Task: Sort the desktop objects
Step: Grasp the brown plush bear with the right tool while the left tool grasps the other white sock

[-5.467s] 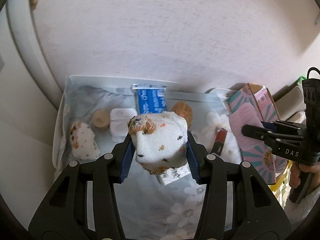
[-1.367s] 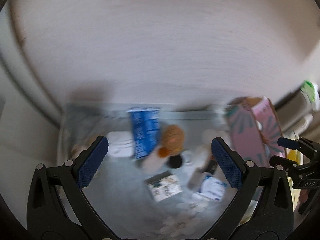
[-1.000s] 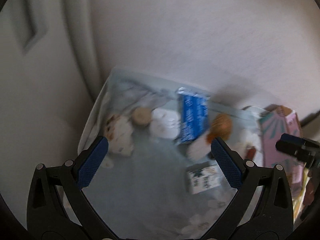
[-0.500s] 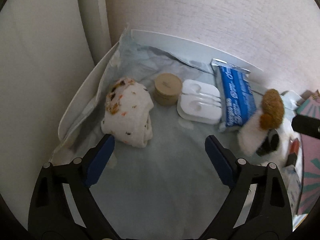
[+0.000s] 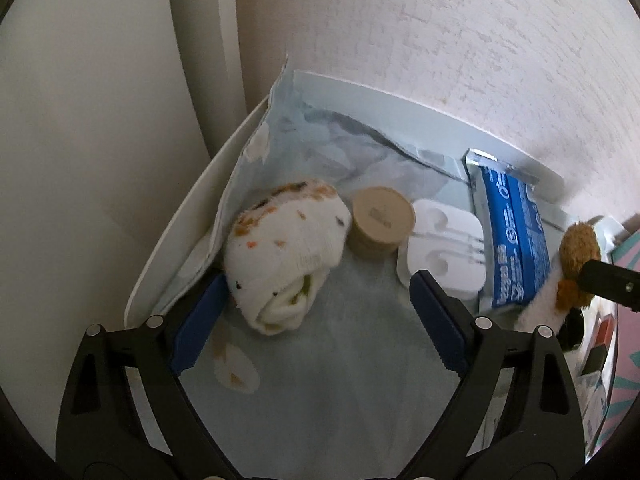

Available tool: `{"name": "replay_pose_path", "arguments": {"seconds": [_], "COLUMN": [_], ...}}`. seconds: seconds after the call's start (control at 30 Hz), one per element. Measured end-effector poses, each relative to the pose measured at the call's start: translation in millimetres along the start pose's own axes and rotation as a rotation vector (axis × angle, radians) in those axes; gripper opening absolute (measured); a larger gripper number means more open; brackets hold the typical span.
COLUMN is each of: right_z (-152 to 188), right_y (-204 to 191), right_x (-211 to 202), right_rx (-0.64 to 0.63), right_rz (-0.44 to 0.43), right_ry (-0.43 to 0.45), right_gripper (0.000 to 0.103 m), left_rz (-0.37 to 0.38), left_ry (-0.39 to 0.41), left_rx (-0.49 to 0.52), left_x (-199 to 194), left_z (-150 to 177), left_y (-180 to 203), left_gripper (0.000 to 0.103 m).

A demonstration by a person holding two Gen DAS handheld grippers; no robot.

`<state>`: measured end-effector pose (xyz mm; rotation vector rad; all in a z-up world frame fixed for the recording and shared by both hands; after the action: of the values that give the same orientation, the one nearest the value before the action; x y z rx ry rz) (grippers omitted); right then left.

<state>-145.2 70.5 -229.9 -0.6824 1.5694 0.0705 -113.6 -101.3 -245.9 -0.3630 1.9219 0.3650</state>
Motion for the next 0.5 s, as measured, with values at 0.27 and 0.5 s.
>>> {"name": "replay_pose_path", "arguments": {"seconds": [0.27, 0.5], "right_z": [-6.8, -7.0], "right_y": [3.5, 3.1], "right_x": [10.7, 8.0], "right_rx": [0.036, 0.057], "right_rz": [0.014, 0.03], "right_ry": [0.002, 0.028], "right_gripper": [0.039, 0.034], "left_rz": [-0.004, 0.021], "left_ry": [-0.02, -0.007], "left_rx": [-0.024, -0.05], "left_x": [3.8, -0.6], "left_z": [-6.6, -9.1], "left_y": [-3.7, -6.0], "left_gripper": [0.04, 0.027]}}
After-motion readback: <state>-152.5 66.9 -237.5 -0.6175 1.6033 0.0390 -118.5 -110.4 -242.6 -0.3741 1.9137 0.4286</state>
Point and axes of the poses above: each gripper's, at about its wrist camera, not at the fingertips, and x roughly the way its jaws point, y to its right, z to its underside, the point moved 7 cm from there along x, roughly the way its jaws point, and after that the axes turned 11 degrees about -y, right-handed, at the moved point
